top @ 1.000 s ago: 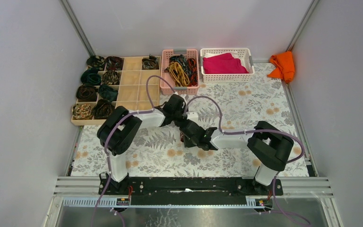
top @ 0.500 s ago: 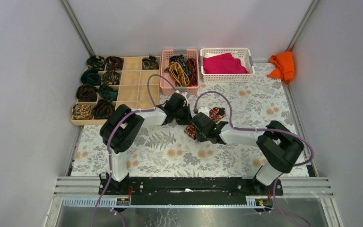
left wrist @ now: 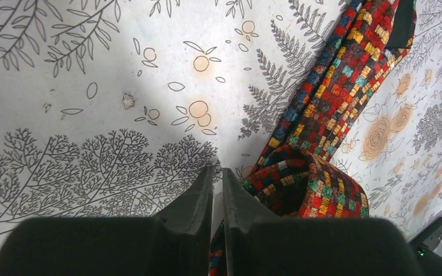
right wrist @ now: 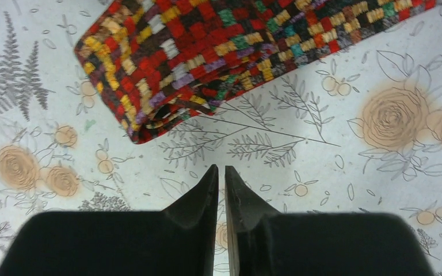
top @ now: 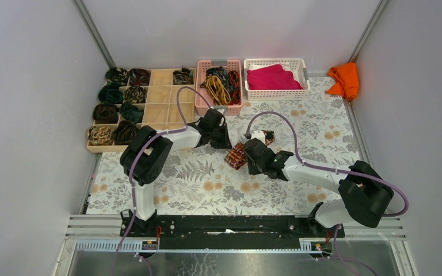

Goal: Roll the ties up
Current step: Roll the tie at the center of the board.

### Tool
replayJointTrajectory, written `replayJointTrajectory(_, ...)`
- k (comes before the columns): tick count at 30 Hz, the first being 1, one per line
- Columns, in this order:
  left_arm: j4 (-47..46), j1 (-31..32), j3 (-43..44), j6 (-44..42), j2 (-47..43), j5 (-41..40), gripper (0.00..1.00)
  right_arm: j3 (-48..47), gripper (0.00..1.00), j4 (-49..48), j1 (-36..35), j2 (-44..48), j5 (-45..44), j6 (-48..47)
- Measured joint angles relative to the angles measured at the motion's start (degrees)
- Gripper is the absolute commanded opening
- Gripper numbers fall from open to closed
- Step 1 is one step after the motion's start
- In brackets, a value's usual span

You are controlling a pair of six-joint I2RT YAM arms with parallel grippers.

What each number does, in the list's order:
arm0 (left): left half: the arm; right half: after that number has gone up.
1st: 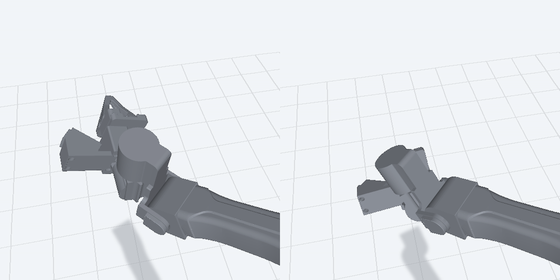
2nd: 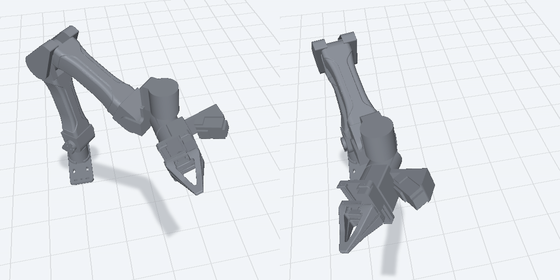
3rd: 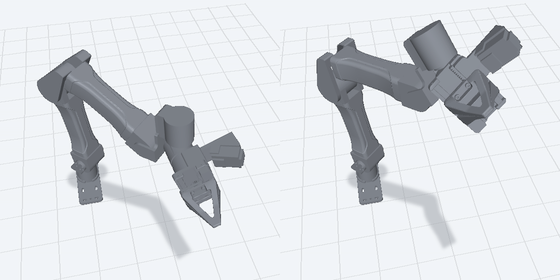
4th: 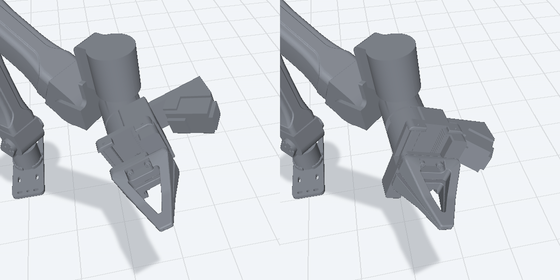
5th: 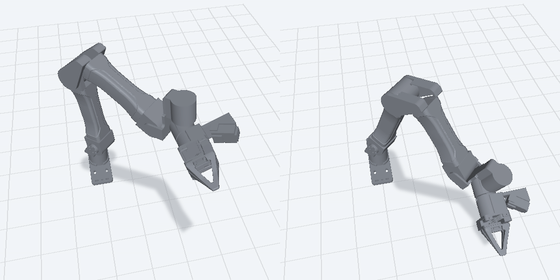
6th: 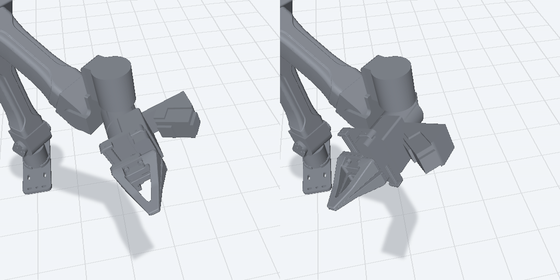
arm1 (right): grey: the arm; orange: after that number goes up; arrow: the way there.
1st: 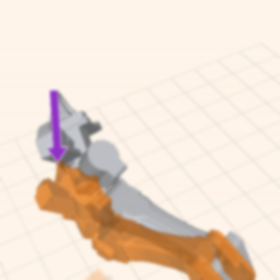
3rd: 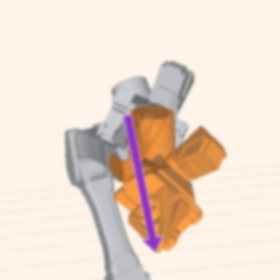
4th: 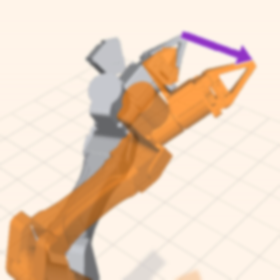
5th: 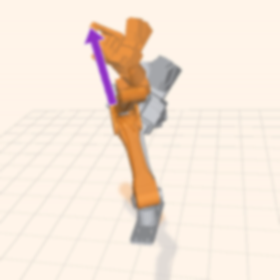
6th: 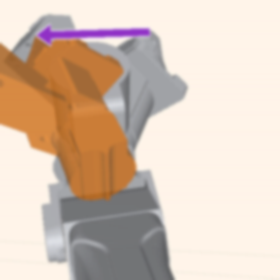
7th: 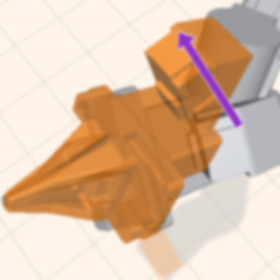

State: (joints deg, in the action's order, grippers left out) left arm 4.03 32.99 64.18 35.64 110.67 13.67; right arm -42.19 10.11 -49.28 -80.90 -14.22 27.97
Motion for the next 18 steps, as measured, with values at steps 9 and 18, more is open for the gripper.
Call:
replayJointTrajectory(9,0.0,0.0,-0.6,-0.2,-0.5,-0.6,0.14,1.2,0.31,0.7,3.3,-0.4,-2.8,2.1)
replayJointTrajectory(18,-3.8,-0.1,-2.6,0.6,-0.7,0.4,0.11,1.1,0.43,-4.7,14.6,-0.5,4.2,2.7)
